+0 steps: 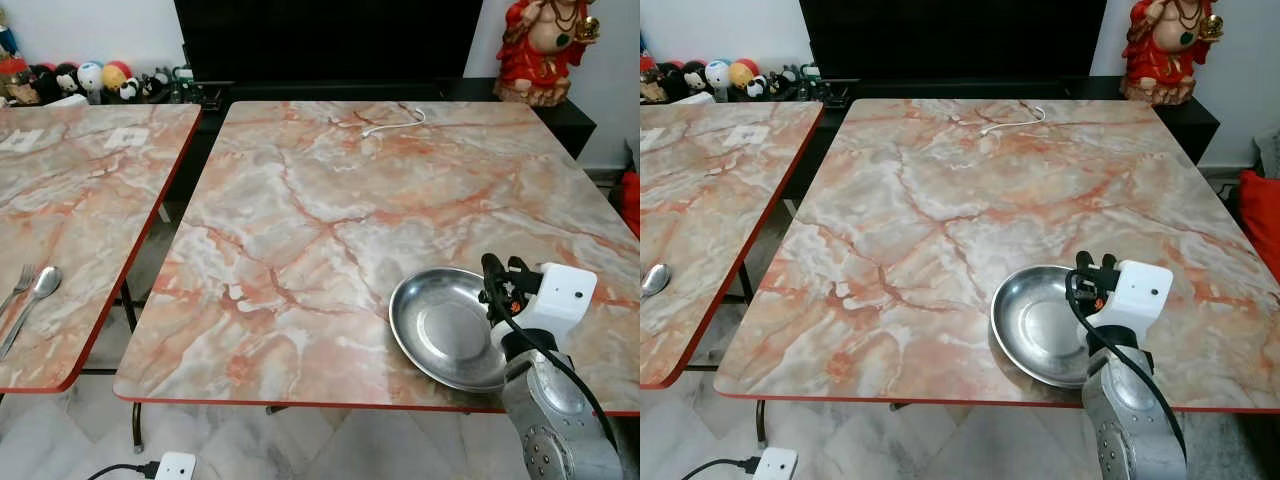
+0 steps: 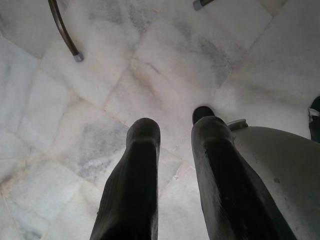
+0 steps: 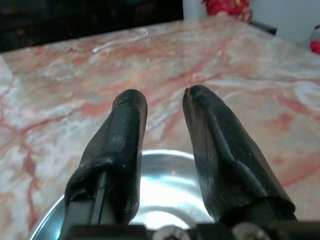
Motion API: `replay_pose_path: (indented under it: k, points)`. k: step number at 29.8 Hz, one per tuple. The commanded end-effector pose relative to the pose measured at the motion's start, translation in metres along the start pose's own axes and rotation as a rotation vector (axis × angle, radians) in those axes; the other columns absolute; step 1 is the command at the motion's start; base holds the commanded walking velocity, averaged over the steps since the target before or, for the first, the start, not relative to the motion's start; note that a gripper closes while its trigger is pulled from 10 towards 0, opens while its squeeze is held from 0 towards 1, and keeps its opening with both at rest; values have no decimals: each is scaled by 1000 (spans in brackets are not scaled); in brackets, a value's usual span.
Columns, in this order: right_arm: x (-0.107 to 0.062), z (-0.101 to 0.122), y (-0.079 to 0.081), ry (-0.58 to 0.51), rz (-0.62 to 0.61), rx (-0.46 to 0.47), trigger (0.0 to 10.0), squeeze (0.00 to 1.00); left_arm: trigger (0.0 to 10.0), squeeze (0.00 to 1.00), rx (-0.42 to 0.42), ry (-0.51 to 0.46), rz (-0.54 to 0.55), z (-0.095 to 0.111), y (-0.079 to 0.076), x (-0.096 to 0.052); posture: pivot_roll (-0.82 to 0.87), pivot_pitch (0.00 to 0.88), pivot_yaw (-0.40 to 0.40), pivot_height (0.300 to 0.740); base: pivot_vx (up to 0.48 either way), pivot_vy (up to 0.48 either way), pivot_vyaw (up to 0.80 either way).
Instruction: Setting the table
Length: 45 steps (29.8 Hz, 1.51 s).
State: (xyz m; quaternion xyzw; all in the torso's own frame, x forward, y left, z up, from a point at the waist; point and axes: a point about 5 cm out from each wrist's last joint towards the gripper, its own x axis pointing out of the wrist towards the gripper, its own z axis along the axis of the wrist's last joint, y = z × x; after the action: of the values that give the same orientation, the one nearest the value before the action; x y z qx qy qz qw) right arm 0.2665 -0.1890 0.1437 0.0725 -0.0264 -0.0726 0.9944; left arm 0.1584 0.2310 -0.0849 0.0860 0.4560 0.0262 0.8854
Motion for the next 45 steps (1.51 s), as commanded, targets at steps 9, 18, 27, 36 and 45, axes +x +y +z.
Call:
replay_pose_path:
  k: [9, 18, 27, 36, 45]
  points:
    - [5, -5, 6, -52, 58, -48, 10000, 0, 10000, 0, -19, 21, 14, 2, -3, 2, -83, 71, 20, 740, 0, 480, 89]
    - [8, -5, 8, -80, 57, -24, 10000, 0, 10000, 0, -28, 24, 26, 0, 5, 0, -80, 64, 18, 740, 0, 480, 330]
    - [11, -7, 10, -90, 57, -4, 10000, 0, 10000, 0, -31, 35, 40, -8, 16, -3, -76, 33, 18, 740, 0, 480, 0]
    - [13, -10, 16, -89, 71, 12, 10000, 0, 10000, 0, -30, 47, 32, -13, 9, -3, -67, 10, 14, 740, 0, 480, 0]
    - [14, -10, 20, -88, 83, 16, 10000, 0, 10000, 0, -32, 51, 26, -14, 2, -3, -63, 8, 8, 740, 0, 480, 0]
